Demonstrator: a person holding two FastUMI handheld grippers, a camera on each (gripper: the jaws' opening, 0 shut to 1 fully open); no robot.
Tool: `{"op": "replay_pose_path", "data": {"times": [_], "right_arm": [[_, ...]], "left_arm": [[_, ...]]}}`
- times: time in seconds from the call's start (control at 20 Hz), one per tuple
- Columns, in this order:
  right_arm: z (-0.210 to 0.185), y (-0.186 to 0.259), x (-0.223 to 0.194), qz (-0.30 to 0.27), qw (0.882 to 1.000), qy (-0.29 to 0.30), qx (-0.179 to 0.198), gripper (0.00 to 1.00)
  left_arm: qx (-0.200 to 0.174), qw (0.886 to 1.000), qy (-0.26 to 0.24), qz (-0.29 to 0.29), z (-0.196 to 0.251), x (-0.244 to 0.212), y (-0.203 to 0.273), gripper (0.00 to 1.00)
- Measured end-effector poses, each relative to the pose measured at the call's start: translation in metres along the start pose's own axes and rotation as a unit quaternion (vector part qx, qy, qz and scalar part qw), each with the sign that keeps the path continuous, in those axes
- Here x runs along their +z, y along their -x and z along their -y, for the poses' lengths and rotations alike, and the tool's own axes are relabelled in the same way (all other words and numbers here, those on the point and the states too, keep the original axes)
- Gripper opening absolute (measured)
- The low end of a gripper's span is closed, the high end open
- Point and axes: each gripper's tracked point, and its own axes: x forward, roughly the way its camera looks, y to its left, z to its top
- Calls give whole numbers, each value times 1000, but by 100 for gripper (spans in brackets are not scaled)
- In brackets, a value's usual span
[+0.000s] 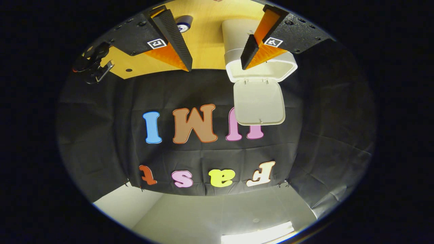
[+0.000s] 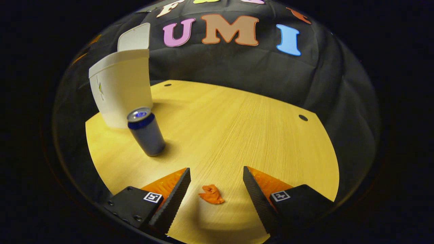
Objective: Press the lid of the desktop garbage bin to open it, pick up the crumpled paper on the desktop and throw it into the bin, then pick up the pop can on the desktop and drop it into the bin, and finally close the garbage bin lid.
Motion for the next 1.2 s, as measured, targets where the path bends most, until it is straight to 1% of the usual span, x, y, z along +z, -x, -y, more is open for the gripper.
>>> {"op": "replay_pose_path", "data": {"times": [0.15, 0.25, 0.35, 0.4, 0.45, 0.5, 0.55, 0.6, 0.65, 0.7, 0.75, 0.8, 0.85, 1.05, 1.1, 1.2], "right_arm": [[0, -10, -26, -40, 999, 3, 2, 100], [-3, -14, -37, -53, 999, -2, 7, 100], [-6, -13, -39, -56, 998, -8, 22, 95], [-7, -14, -41, -59, 998, -12, 30, 89], [-8, -14, -41, -58, 998, -18, 34, 86], [-9, -17, -39, -52, 998, -18, 33, 77], [-9, -16, -40, -51, 998, -18, 31, 70], [-7, -19, -38, -44, 998, -20, 32, 43], [-7, -18, -40, -42, 998, -22, 35, 33], [-8, -15, -40, -38, 998, -26, 36, 23], [-9, -17, -41, -36, 998, -33, 33, 19], [-10, -16, -41, -33, 998, -35, 29, 12], [-10, -17, -41, -35, 998, -32, 28, 10], [-9, -12, -36, -38, 998, -24, 37, 9], [-7, -8, -31, -32, 999, -19, 37, 8], [-8, 8, 3, 13, 999, -17, 44, 9]], "left_arm": [[3, 1000, -9, -8, 1, -4, 1, 88], [4, 1000, -13, -13, 1, -6, 2, 88], [5, 1000, -14, -16, 1, -9, 4, 88], [5, 1000, -15, -19, 1, -9, 3, 88], [6, 1000, -15, -20, 1, -10, 3, 88], [6, 1000, -15, -21, 1, -11, 3, 88], [6, 1000, -15, -22, 2, -11, 3, 88], [6, 1000, -16, -23, 2, -12, 3, 88], [6, 1000, -16, -23, 3, -12, 3, 88], [6, 1000, -17, -24, 3, -13, 4, 88], [5, 1000, -16, -25, 3, -13, 4, 88], [4, 1000, -16, -26, 3, -14, 4, 88], [3, 999, -15, -27, 3, -15, 3, 88], [4, 999, -17, -29, -1, -14, 4, 88], [6, 999, -19, -26, -3, -12, 4, 88], [11, 999, -21, -23, -9, -11, 4, 88]]}}
